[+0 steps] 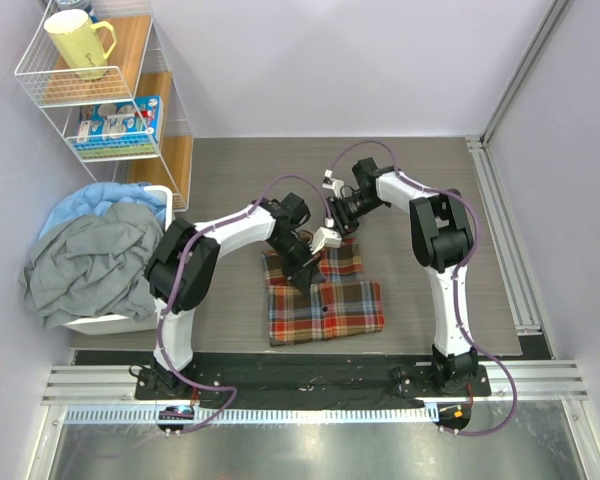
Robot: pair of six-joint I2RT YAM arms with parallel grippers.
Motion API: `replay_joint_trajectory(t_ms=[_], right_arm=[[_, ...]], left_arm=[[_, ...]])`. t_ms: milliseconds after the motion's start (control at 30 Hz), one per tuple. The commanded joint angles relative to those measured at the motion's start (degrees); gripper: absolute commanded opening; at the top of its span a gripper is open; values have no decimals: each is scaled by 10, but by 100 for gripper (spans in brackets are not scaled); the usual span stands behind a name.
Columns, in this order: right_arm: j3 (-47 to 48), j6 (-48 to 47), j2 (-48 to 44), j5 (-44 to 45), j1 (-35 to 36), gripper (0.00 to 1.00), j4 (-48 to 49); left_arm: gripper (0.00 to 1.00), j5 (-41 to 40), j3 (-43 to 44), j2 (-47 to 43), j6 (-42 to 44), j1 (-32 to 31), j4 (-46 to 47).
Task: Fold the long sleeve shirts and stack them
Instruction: Fold the shirt
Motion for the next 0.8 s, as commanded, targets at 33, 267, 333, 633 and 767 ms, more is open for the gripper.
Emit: replay_joint_trajectory(t_ms=[33, 267, 333, 633, 767], right_arm=[[-3, -30, -1, 7, 1, 41, -12], [-9, -52, -4, 12, 1, 40, -27], [-9, -53, -3, 11, 1, 40, -28], [3, -61, -3, 12, 1, 40, -35], [14, -64, -8, 11, 0, 40, -43]], left_arm=[[0, 27, 41, -29, 16, 2, -61], [0, 5, 130, -9, 17, 49, -101], [0, -7, 153, 10, 22, 58, -109], [0, -53, 232, 74, 45, 84, -109], [0, -84, 222, 83, 41, 87, -72]])
